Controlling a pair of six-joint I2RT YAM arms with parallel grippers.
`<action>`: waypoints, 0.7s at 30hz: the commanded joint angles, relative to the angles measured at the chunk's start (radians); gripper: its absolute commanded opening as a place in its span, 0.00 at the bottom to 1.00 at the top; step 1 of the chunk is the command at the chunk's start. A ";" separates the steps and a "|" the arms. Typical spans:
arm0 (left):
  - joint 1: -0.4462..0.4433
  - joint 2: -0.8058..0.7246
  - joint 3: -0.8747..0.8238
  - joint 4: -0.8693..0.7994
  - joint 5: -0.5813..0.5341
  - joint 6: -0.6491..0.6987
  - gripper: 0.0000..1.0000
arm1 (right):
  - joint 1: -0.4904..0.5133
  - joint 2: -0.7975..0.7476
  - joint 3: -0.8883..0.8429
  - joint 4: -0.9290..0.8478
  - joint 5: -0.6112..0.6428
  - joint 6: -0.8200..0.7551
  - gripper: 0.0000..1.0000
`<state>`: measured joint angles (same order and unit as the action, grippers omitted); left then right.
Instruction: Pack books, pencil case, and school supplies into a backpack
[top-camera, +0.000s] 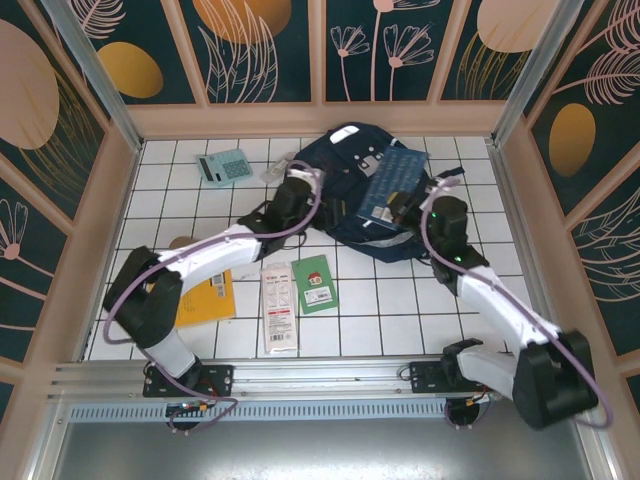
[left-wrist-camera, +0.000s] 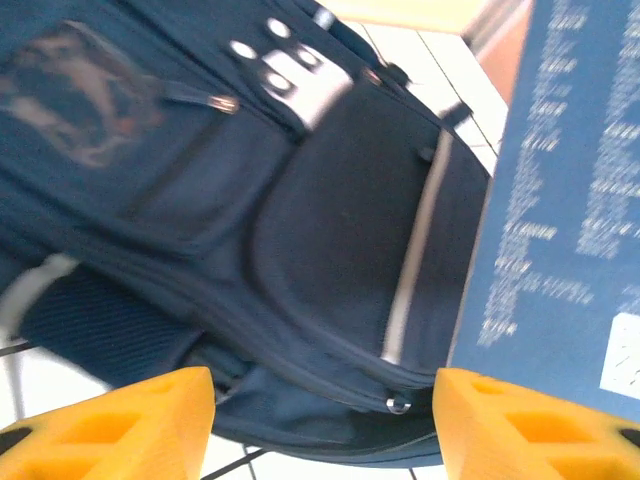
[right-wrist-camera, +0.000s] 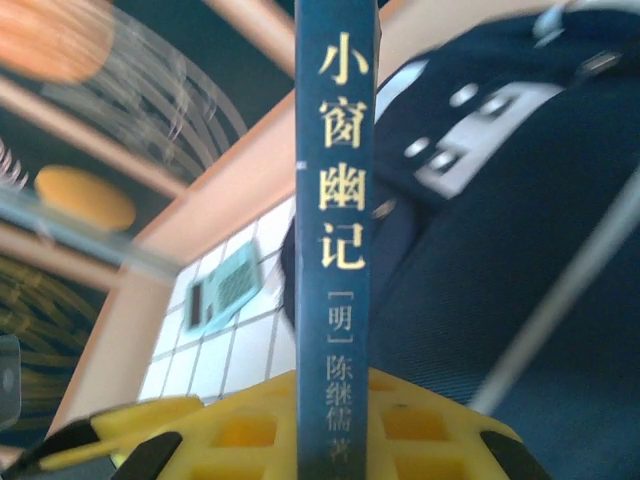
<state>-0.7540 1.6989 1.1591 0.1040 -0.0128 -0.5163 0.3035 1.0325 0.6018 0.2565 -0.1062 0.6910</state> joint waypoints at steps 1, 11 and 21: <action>-0.062 0.096 0.100 -0.045 -0.022 0.095 0.59 | -0.068 -0.147 -0.045 -0.144 0.191 0.011 0.00; -0.209 0.385 0.433 -0.157 -0.018 0.253 0.57 | -0.351 -0.432 -0.159 -0.309 0.113 0.028 0.00; -0.225 0.600 0.672 -0.264 -0.049 0.324 0.59 | -0.420 -0.461 -0.168 -0.318 0.032 0.024 0.00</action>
<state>-0.9852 2.2620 1.7714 -0.0971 -0.0380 -0.2386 -0.1059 0.5842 0.4416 -0.0818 -0.0357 0.7132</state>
